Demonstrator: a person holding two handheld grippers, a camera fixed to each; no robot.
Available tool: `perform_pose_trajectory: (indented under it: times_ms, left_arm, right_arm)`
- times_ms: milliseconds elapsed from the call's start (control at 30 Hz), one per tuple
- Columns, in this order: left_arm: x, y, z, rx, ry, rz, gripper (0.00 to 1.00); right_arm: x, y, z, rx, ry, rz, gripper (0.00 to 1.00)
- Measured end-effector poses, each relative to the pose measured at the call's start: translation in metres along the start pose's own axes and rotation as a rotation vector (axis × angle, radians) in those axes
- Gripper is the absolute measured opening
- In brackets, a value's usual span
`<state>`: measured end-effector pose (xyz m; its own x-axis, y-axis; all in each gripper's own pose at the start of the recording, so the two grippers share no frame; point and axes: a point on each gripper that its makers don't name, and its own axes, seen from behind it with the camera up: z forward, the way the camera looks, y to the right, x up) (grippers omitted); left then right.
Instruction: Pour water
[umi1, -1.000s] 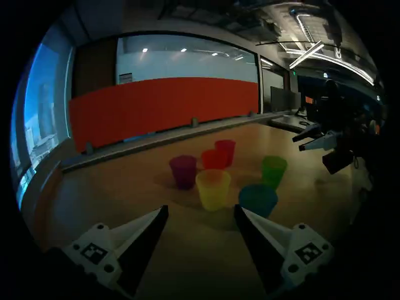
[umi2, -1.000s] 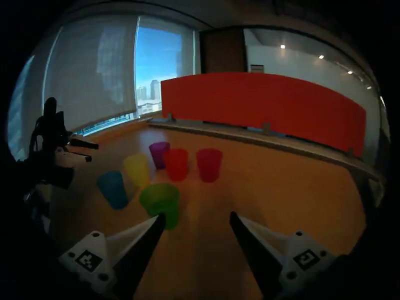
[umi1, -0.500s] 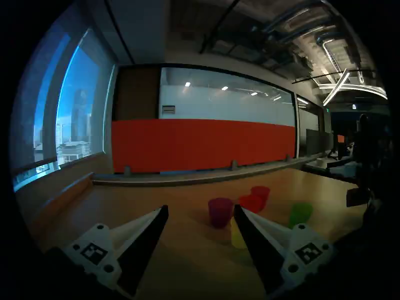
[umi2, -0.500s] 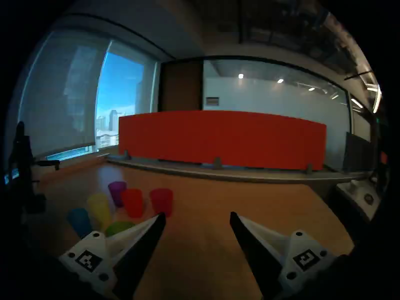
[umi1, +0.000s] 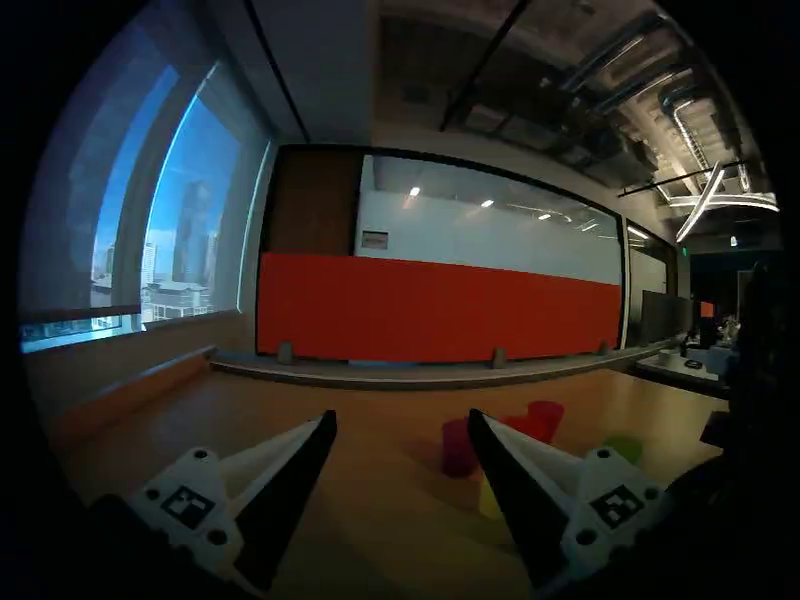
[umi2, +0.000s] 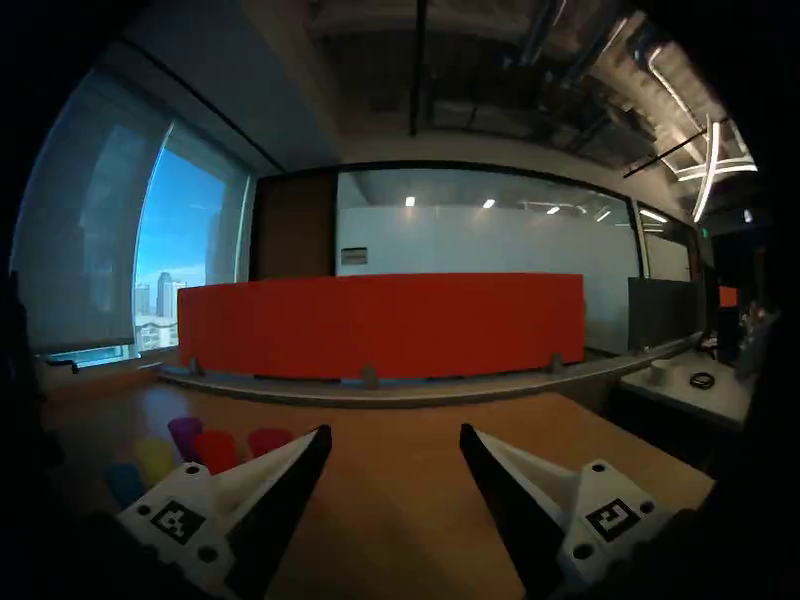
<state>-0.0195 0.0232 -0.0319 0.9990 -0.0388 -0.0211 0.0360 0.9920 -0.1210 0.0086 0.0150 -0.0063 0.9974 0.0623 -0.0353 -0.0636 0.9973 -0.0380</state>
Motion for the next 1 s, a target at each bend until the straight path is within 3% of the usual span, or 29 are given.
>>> perform_pose_trajectory:
  times_ms: [133,500,700,1000]
  left_arm:
    - [0.007,-0.008,0.004,0.039,0.013,0.008,0.97]
    - [0.015,-0.015,0.012,0.117,0.053,0.041,0.97]
    - [0.003,-0.012,0.014,0.14,0.049,0.059,0.97]
    - [-0.013,-0.019,0.014,0.186,0.058,0.088,0.97]
  right_arm:
    - [0.003,0.007,-0.002,-0.037,0.006,-0.018,0.99]
    - [-0.001,0.013,0.0,-0.086,-0.021,-0.055,0.99]
    - [-0.008,0.025,0.001,-0.107,-0.04,-0.031,1.0]
    - [-0.003,0.037,0.002,-0.122,-0.032,0.01,1.0]
